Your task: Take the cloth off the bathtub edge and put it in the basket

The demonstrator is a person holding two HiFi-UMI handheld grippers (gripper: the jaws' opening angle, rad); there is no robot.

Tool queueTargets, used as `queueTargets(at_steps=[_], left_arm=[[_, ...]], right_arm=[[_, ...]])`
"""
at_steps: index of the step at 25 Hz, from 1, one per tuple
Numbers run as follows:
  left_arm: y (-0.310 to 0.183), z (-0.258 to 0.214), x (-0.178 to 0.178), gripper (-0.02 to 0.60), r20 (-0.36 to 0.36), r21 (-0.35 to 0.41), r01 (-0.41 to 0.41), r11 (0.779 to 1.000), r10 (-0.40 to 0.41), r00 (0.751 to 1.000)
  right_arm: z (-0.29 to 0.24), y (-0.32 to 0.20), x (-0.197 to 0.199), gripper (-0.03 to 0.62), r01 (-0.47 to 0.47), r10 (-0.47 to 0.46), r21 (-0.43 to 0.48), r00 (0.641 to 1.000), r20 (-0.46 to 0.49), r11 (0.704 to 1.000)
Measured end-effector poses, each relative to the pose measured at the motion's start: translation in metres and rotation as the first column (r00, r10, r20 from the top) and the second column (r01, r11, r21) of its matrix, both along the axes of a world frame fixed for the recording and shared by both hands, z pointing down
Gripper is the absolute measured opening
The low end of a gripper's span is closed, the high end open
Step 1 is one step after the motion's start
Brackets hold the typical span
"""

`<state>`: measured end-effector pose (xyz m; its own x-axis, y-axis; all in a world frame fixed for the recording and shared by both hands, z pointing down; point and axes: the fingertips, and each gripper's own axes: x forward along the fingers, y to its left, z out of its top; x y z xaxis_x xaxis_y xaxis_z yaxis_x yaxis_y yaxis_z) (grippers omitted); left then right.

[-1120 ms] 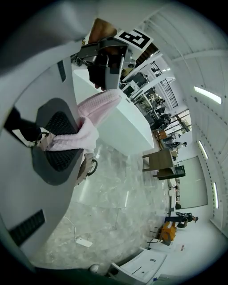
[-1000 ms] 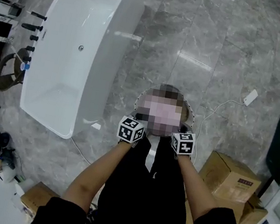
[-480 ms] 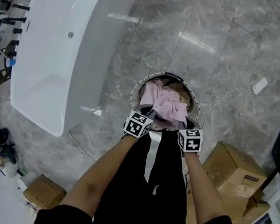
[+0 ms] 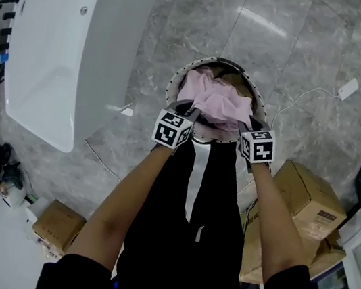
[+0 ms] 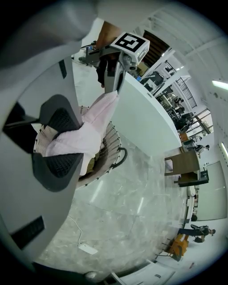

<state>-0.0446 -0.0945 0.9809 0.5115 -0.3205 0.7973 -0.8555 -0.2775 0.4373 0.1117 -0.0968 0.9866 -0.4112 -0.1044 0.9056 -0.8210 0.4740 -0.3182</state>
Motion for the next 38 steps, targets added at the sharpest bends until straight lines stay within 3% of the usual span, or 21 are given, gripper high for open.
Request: queueTargets(at_steps=[1, 3, 7, 9, 18, 25, 31, 38], left_arm=[[-0.001, 0.001, 0.0, 0.08, -0.002, 0.0, 0.006, 1.0, -0.006, 1.0], [-0.002, 0.004, 0.003, 0.153, -0.006, 0.002, 0.0, 1.0, 0.0, 1.0], [0.008, 0.015, 0.008, 0.267, -0.059, -0.031, 0.01, 0.999, -0.011, 0.998], [0.01, 0.015, 0.008, 0.287, -0.083, -0.039, 0.037, 0.999, -0.04, 0.996], [0.013, -0.026, 0.005, 0.296, -0.116, 0.01, 0.083, 0.996, -0.082, 0.99], [0.005, -0.121, 0.018, 0.299, -0.231, 0.098, 0.159, 0.982, -0.133, 0.964], [0.007, -0.229, 0.03, 0.296, -0.292, 0.223, 0.127, 0.966, -0.058, 0.955], [0.01, -0.348, 0.038, 0.198, -0.342, 0.354, 0.079, 0.932, 0.05, 0.938]], right_arm=[[0.001, -0.003, 0.005, 0.137, -0.013, 0.013, 0.003, 1.0, -0.011, 1.0], [0.004, -0.006, 0.017, 0.166, -0.066, 0.066, -0.009, 0.998, -0.018, 0.998], [0.01, 0.008, 0.029, 0.183, -0.128, 0.127, -0.048, 0.992, -0.01, 0.991], [0.013, 0.016, 0.032, 0.184, -0.127, 0.126, -0.053, 0.992, -0.011, 0.991], [-0.024, 0.037, 0.014, 0.184, -0.101, 0.102, -0.024, 0.994, 0.029, 0.995], [-0.113, 0.031, -0.01, 0.192, -0.115, 0.106, 0.096, 0.989, 0.099, 0.989], [-0.213, 0.025, -0.009, 0.192, -0.246, 0.211, 0.2, 0.961, 0.181, 0.949], [-0.332, 0.026, -0.004, 0.225, -0.31, 0.231, 0.354, 0.941, 0.248, 0.882]])
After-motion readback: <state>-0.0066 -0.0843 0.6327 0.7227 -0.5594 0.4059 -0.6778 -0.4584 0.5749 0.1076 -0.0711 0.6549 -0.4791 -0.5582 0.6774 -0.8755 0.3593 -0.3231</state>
